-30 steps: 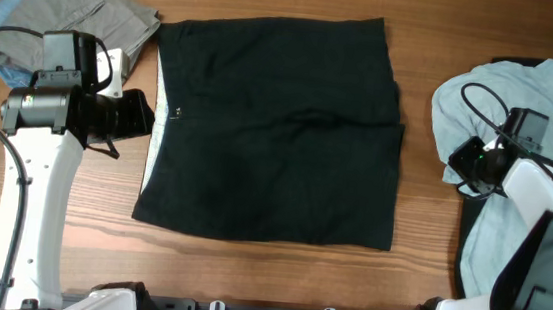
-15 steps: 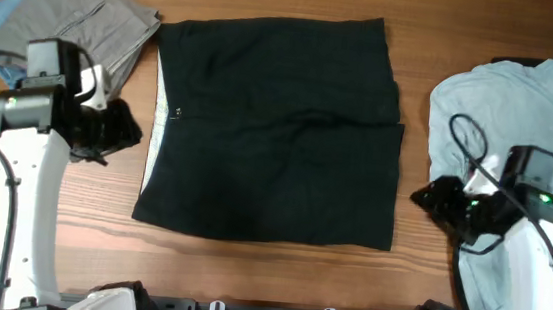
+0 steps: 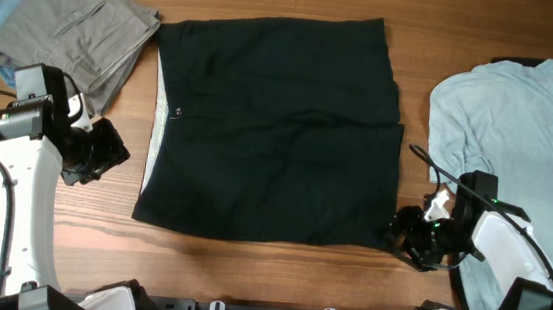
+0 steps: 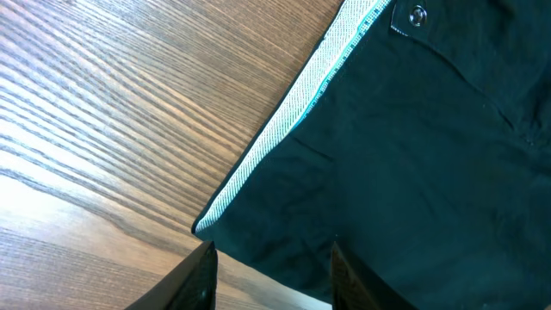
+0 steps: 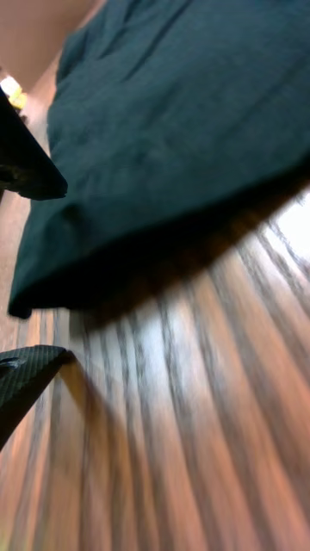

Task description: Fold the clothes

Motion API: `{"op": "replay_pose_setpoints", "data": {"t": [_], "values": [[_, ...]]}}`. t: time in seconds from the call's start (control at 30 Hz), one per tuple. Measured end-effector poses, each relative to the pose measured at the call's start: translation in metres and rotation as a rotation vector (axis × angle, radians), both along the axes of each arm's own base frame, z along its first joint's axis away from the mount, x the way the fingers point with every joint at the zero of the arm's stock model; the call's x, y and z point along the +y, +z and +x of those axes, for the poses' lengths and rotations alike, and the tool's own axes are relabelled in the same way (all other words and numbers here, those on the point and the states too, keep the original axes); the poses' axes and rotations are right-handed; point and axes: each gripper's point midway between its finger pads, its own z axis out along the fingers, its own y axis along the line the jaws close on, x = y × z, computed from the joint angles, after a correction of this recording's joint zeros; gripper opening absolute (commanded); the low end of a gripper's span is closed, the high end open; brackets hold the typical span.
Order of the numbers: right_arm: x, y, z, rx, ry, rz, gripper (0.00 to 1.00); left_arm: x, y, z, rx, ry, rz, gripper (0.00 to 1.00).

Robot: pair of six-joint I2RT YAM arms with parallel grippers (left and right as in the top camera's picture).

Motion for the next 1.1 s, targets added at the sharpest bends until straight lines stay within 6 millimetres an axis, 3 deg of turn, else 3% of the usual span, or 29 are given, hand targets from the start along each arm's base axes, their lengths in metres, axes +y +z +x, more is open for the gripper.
{"op": "replay_pose_setpoints", "data": {"t": [0.07,0.17,0.27,0.33,0.4,0.57,0.73,0.93,1.03,1.1], "values": [[0.009,-0.001,0.004,-0.019,0.011,0.012,0.06,0.000,0.000,0.000,-0.001,0.000,0.000,0.43],[0.007,-0.006,0.000,0.016,-0.002,-0.023,0.04,0.000,0.000,0.000,-0.001,0.000,0.000,0.43],[-0.010,0.017,-0.001,0.109,0.009,-0.115,0.04,-0.001,0.000,0.000,0.000,-0.001,-0.004,0.46],[-0.034,0.045,0.027,0.065,0.018,-0.245,0.04,-0.007,-0.003,-0.002,0.006,-0.005,-0.040,0.50],[-0.046,0.059,0.045,0.014,0.013,-0.308,0.04,-0.017,-0.014,-0.009,0.027,-0.006,-0.090,0.51],[-0.051,0.060,0.048,0.007,0.014,-0.339,0.04,-0.058,-0.063,-0.048,0.139,-0.043,-0.253,0.49],[-0.052,0.060,0.051,-0.008,0.011,-0.342,0.04,-0.092,-0.085,-0.079,0.256,-0.034,-0.334,0.45],[-0.053,0.059,0.054,-0.018,0.009,-0.348,0.04,-0.094,-0.111,-0.107,0.363,0.103,-0.301,0.58],[-0.053,0.059,0.055,-0.023,0.009,-0.349,0.04,-0.087,-0.121,-0.095,0.313,0.173,-0.269,0.56],[-0.054,0.059,0.056,-0.028,0.008,-0.350,0.04,-0.084,-0.126,-0.086,0.278,0.216,-0.262,0.48]]}}
